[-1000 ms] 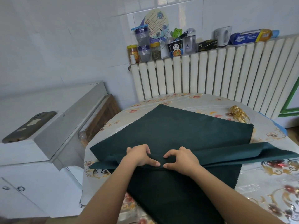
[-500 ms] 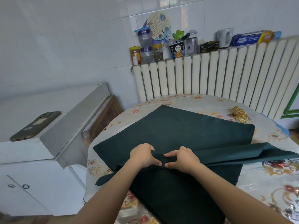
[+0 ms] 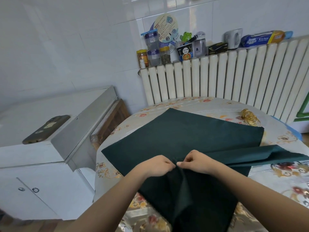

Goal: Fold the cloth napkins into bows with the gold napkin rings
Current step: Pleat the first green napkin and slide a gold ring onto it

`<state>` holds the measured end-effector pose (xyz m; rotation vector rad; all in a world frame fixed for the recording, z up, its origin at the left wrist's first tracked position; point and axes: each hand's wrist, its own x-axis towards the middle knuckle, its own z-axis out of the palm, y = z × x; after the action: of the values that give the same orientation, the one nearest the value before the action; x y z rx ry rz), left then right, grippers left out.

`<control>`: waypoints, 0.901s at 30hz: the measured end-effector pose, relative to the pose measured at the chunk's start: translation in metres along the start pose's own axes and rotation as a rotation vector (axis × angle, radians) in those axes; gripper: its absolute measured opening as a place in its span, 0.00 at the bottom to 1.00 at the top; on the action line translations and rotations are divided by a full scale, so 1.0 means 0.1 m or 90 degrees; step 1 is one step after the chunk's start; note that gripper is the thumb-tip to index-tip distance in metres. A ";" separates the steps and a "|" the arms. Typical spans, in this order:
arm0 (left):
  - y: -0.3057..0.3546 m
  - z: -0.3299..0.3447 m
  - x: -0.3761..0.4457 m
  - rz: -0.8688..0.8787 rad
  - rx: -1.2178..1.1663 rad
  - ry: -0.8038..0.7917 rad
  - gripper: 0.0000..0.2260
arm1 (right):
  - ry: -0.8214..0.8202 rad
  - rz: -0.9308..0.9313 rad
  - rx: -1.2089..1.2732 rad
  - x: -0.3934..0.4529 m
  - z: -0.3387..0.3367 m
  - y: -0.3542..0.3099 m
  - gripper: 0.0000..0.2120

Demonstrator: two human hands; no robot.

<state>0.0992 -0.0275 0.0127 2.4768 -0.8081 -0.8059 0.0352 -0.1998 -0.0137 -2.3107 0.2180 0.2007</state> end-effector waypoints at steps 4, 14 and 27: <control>-0.09 0.11 -0.01 0.056 0.052 0.133 0.13 | -0.005 -0.027 -0.093 -0.03 0.08 0.01 0.12; -0.16 0.56 0.11 0.191 0.189 0.199 0.22 | 0.053 -0.059 -0.136 0.04 -0.13 0.12 0.08; -0.04 0.52 0.16 0.116 0.384 0.208 0.22 | 0.201 -0.163 -0.381 -0.19 0.14 0.42 0.20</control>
<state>0.0783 -0.0450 -0.0339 2.8690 -1.2657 -0.0796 0.0065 -0.2161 -0.0490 -2.9306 0.0107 -0.2685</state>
